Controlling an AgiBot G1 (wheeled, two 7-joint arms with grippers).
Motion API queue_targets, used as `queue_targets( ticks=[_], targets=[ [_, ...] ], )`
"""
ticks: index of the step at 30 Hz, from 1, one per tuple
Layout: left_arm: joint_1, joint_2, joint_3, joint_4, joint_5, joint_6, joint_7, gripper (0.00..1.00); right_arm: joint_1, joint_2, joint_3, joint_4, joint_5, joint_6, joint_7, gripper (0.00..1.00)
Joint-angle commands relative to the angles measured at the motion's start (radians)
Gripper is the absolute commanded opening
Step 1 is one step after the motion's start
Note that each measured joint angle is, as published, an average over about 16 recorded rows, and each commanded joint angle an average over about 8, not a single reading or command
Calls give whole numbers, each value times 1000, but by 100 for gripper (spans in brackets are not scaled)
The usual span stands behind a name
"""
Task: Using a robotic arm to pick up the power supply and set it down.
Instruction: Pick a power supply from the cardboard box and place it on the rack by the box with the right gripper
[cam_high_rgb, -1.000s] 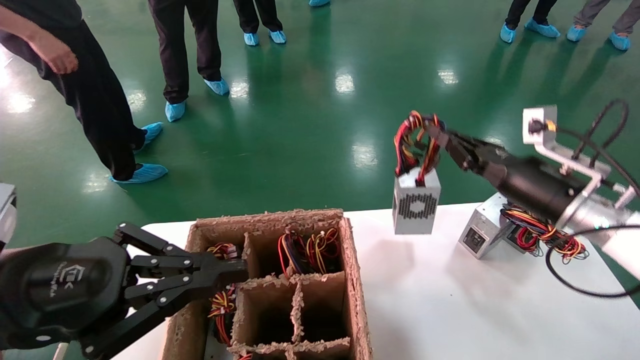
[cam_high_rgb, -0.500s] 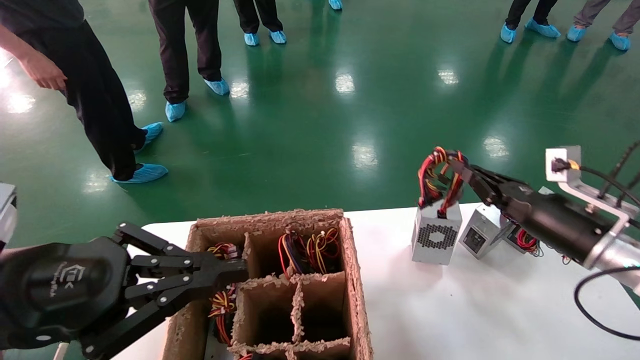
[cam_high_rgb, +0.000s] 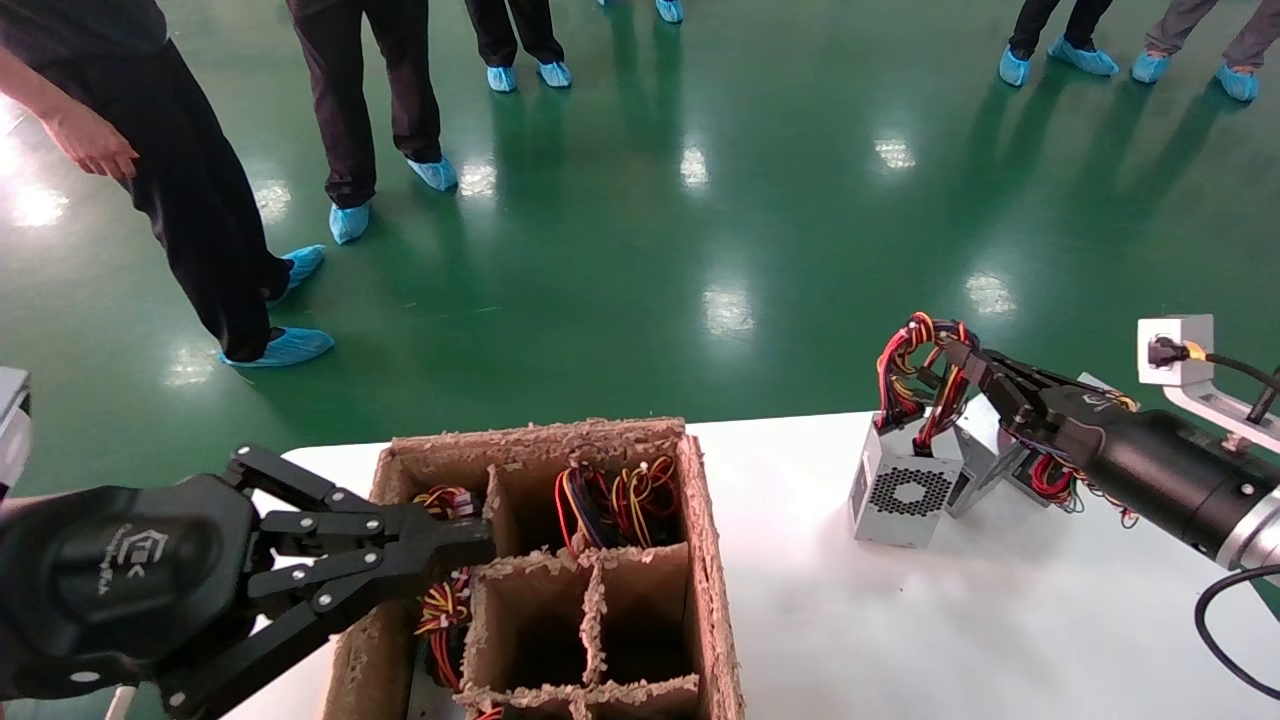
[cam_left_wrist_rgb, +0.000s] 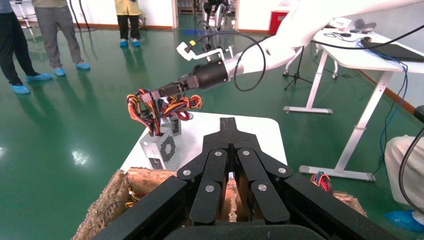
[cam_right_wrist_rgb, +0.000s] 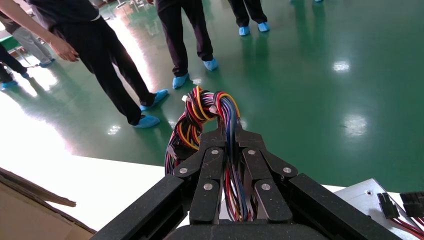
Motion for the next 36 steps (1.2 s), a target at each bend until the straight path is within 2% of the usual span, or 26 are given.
queue_targets(
  ticks=[1, 12, 36],
  targets=[
    [0, 0, 0, 0, 0, 0, 0, 0, 8, -3, 0, -22, 3, -1, -11, 0],
    [0, 0, 0, 0, 0, 0, 0, 0, 17, -15, 9, -19, 19, 16, -18, 0],
    [0, 0, 0, 0, 0, 0, 0, 0, -67, 24, 5, 64, 7, 32, 30, 0]
  ],
)
